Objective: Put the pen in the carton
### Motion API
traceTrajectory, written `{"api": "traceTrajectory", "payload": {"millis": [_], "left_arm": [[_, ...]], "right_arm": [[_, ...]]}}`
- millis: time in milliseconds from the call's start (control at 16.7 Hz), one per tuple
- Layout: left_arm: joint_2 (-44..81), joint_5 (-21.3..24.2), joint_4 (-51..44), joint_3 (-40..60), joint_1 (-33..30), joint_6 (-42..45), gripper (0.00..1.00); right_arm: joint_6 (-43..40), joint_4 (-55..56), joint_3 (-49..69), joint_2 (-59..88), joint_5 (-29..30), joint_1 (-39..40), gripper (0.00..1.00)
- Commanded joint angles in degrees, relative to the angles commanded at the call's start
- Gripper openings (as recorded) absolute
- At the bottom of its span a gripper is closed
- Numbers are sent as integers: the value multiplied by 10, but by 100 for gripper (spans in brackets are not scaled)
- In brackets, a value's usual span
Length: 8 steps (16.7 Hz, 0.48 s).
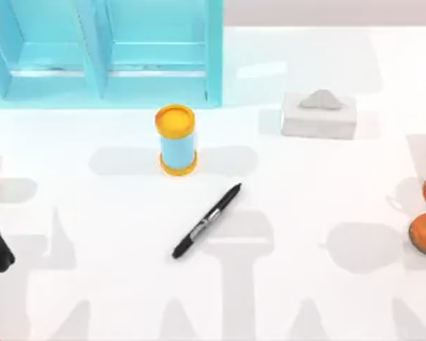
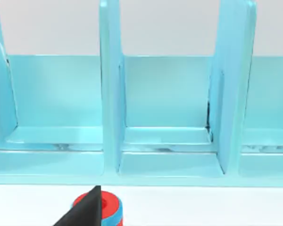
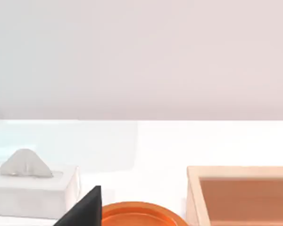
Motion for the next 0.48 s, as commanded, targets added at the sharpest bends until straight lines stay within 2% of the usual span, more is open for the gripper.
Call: {"api": "traceTrajectory", "payload": {"millis": [240,480], "left_arm": [[0,0,0,0,0,0,100],[0,0,0,0,0,0,100]], "right_arm": [[10,-9,14,16,0,5,100],[72,-60,98,114,-1,37,100]]}}
